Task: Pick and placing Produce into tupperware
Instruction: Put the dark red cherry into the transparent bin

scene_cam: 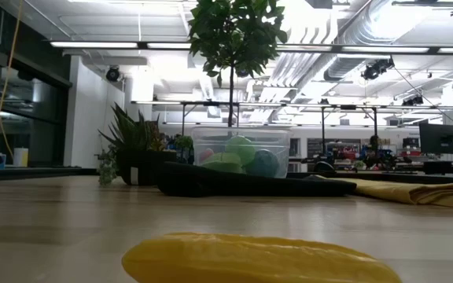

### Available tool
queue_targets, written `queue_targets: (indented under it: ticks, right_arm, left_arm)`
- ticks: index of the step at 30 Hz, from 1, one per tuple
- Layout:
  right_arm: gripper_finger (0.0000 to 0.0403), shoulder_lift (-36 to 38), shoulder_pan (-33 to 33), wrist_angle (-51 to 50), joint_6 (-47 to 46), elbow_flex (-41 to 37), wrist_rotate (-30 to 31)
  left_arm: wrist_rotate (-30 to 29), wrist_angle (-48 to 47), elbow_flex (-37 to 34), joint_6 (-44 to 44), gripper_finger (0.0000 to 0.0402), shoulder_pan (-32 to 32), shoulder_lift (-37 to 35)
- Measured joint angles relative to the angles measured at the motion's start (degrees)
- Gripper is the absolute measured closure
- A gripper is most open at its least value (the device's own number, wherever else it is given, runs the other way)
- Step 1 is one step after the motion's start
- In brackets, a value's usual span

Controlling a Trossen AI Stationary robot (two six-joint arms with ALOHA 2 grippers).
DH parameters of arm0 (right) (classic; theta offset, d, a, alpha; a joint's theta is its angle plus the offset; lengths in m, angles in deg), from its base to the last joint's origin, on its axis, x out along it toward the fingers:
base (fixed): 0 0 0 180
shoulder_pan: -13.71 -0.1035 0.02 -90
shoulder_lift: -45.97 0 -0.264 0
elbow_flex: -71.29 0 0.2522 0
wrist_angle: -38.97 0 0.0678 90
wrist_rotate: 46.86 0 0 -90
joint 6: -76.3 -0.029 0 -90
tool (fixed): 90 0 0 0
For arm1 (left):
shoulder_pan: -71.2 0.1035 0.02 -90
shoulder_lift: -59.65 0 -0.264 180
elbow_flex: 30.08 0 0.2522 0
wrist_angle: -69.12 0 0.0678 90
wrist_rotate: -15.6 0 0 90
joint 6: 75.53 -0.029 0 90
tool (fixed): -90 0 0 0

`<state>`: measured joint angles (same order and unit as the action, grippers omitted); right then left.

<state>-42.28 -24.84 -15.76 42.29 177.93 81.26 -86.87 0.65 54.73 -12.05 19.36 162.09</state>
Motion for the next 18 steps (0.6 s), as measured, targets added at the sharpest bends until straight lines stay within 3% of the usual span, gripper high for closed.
queue_targets:
  ticks: [13,18]
  right_arm:
    - [0.0279,0.0,0.0,-0.19,-0.43,0.0,0.02]
    - [0.0279,0.0,0.47,-0.35,-0.43,0.0,0.0]
  left_arm:
    - [0.05,-1.33,-2.14,-1.5,0.0266,2.28,-0.13]
    - [-2.31,-6.62,-2.14,0.74,0.0266,2.34,-2.35]
